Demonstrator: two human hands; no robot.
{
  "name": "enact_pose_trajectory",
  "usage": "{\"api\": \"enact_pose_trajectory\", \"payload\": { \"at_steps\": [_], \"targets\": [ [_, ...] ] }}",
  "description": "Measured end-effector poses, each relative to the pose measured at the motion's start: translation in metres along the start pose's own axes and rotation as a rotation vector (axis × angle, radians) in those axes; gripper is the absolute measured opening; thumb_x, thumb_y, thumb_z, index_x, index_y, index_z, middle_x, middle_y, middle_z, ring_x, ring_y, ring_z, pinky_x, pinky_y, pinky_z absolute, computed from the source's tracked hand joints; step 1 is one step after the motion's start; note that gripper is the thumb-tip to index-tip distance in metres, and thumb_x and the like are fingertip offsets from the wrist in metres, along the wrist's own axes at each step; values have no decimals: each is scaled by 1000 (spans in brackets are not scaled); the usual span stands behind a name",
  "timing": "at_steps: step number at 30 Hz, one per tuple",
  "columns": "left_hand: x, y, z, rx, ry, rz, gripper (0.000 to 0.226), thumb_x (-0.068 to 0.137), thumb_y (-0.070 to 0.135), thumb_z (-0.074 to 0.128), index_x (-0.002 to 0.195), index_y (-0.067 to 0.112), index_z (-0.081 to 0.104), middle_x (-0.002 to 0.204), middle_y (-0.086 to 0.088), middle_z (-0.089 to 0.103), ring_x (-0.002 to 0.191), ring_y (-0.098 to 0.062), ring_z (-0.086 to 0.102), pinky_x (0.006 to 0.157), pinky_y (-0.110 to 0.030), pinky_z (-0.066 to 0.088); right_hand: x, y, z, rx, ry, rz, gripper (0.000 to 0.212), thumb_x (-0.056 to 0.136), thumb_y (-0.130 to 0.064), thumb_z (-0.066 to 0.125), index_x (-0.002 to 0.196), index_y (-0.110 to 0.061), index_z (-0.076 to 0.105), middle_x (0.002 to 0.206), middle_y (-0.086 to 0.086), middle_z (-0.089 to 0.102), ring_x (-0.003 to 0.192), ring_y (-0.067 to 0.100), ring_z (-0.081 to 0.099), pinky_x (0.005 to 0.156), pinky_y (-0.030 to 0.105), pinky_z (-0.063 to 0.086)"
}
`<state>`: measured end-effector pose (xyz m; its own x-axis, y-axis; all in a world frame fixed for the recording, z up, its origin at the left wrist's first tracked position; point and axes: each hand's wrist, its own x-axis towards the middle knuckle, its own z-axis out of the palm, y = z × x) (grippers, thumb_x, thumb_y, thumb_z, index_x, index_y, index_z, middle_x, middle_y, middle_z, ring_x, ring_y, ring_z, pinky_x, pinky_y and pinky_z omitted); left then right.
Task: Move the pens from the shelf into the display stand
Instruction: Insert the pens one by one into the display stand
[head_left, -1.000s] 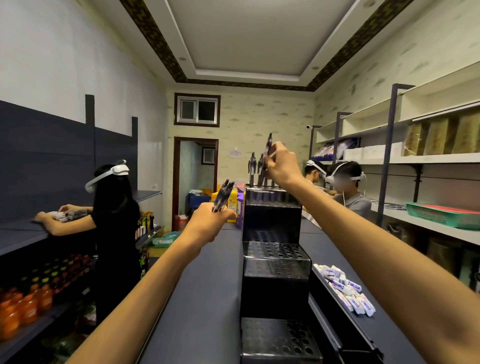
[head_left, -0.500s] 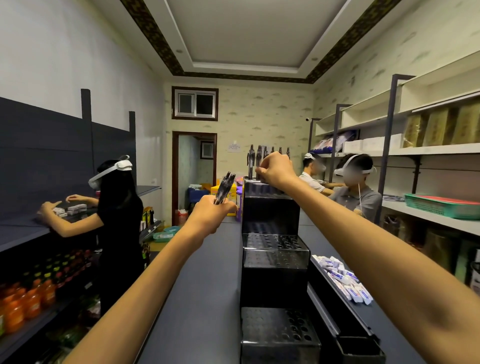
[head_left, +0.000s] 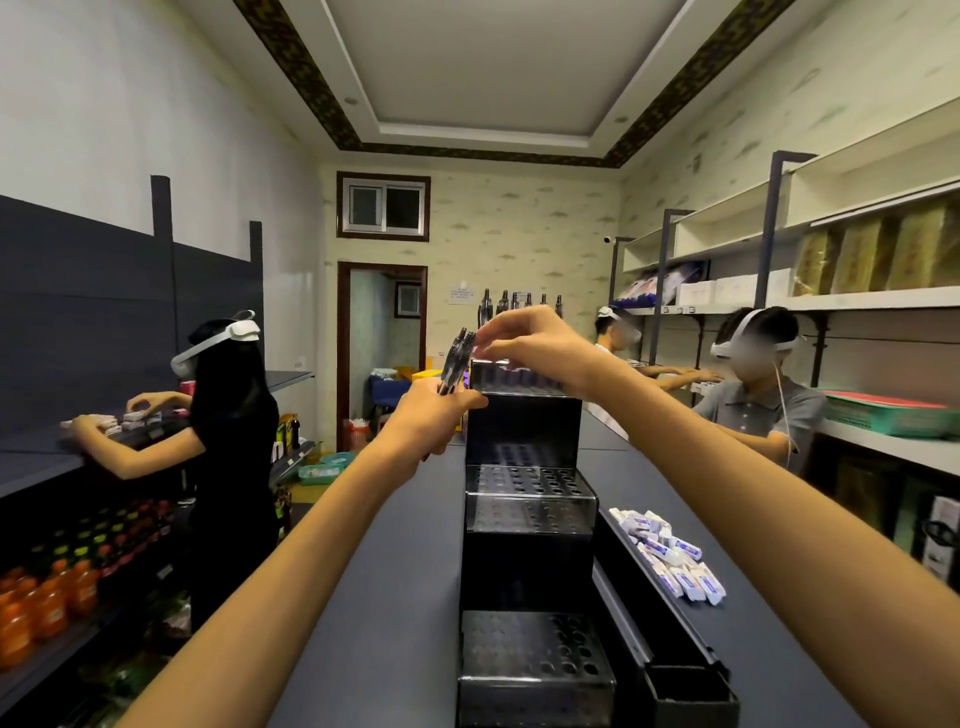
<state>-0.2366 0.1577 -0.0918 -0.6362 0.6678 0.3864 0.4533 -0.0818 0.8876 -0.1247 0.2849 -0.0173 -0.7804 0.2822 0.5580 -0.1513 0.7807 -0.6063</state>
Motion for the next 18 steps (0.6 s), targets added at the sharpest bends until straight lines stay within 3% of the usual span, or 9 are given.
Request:
{"api": "enact_pose_trajectory", "payload": {
  "at_steps": [6,9,14,18],
  "targets": [
    [-7,7,13,-73,-59,49,14,96,26,67,101,13,65,49,4,45,36,-7,37,37,-23,33,-15,6,2,197,-167,59,26,88,-13,77,110,1,73,112,24,71,97,25,70,95,38,58],
    [-11,10,17,-86,-90,45,23,97,31,67,102,9,65,45,6,45,36,-7,37,37,-22,32,-20,12,4,253,-166,74,23,89,-19,77,106,-4,73,107,19,73,89,16,69,87,32,58],
    [-13,15,17,-109,-92,53,36,92,38,71,80,5,63,49,-4,51,38,-14,45,38,-23,37,-24,15,7,344,-105,61,9,95,-21,71,95,-12,69,92,8,75,83,17,71,85,36,60],
    [-11,16,11,-123,-69,39,39,94,41,69,86,3,72,54,-7,61,44,-17,61,42,-24,47,-18,12,11,442,20,78,11,102,-20,61,96,-11,58,83,3,77,76,18,74,66,31,59]
  ]
}}
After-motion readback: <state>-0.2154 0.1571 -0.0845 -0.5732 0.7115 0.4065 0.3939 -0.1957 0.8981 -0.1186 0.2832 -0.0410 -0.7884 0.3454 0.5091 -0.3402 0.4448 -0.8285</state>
